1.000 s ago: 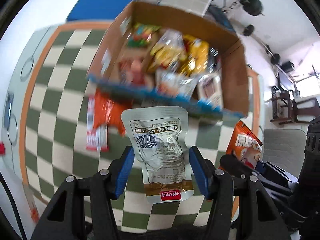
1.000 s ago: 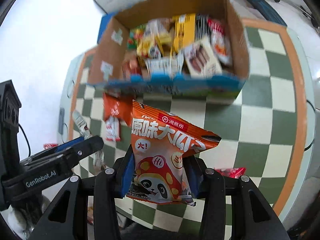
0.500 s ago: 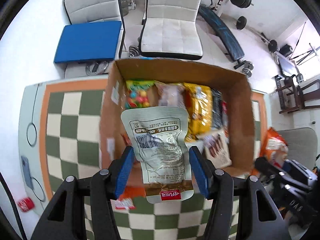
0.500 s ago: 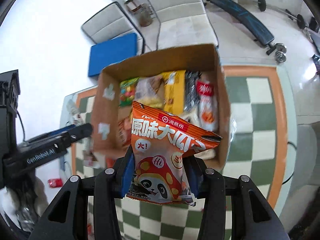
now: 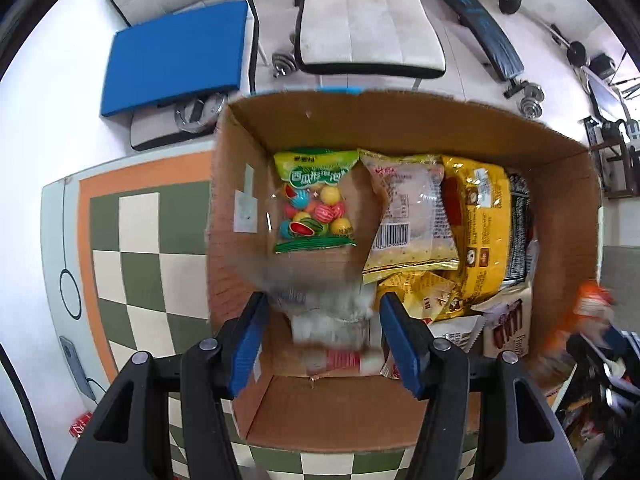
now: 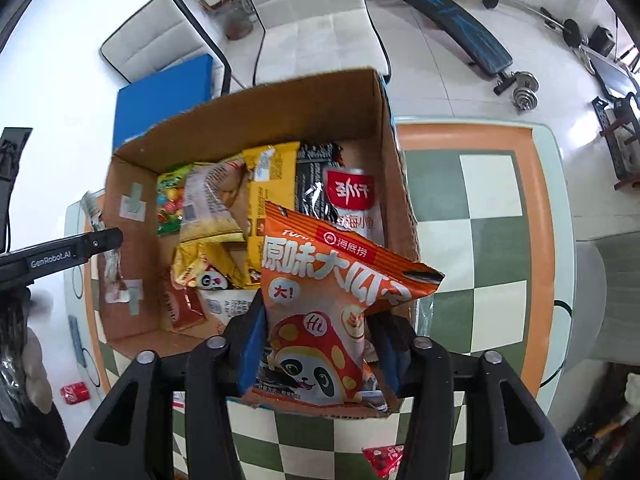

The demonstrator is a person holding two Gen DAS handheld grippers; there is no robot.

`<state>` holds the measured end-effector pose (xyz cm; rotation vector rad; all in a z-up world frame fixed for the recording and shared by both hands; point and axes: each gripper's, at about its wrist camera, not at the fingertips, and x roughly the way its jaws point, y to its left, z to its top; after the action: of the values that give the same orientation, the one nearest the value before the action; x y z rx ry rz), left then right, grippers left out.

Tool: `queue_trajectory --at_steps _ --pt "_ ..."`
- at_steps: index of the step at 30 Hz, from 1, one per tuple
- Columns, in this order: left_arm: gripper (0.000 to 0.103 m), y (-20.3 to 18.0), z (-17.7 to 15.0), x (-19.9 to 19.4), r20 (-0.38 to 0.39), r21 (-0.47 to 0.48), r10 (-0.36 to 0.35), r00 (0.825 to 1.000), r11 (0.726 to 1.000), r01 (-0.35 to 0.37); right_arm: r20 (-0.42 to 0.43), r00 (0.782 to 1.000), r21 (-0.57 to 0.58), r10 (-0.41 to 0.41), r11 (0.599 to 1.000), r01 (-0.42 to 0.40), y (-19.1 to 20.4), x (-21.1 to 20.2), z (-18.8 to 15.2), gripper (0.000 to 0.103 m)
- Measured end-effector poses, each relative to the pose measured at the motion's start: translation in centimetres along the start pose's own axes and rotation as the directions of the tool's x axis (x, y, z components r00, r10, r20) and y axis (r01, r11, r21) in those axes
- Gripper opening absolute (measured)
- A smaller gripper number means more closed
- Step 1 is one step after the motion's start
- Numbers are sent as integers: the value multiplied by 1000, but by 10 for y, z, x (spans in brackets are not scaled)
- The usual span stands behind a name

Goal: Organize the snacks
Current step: 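Carry both packs into the box and open both grippers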

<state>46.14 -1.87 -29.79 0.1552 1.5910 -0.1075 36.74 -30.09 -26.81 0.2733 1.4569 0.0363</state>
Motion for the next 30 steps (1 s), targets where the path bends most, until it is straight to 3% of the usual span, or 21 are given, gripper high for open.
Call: queue_trajectory --at_steps 2,3,4,5,6,17,23,30 --pt "58 0 1 7 -18 -5 -6 1000 1000 6 9 1000 -2 -20 1000 20 -1 5 0 93" --pt "62 0 2 11 -30 -9 -17 999 1000 17 12 999 -9 -39 999 39 0 7 0 93" --pt "81 0 1 13 -35 -14 -22 999 1000 22 12 999 -9 -46 999 46 1 8 -2 93" --pt "90 -1 1 14 -37 -12 -25 999 1000 24 7 999 -9 -41 999 41 2 10 -3 93" --pt "93 -2 1 14 -33 -10 -23 999 1000 22 -1 999 -15 -40 999 40 3 12 -4 93" --pt "93 6 -14 4 -12 -37 -60 998 998 60 -3 999 -9 -37 999 37 21 12 -12 94" --pt "93 6 -38 -24 90 -33 -66 994 997 69 32 999 -8 -31 999 32 29 0 -19 94" --pt "93 4 -80 -65 233 -34 -48 971 998 57 95 995 -35 -9 999 13 46 -24 -35 95"
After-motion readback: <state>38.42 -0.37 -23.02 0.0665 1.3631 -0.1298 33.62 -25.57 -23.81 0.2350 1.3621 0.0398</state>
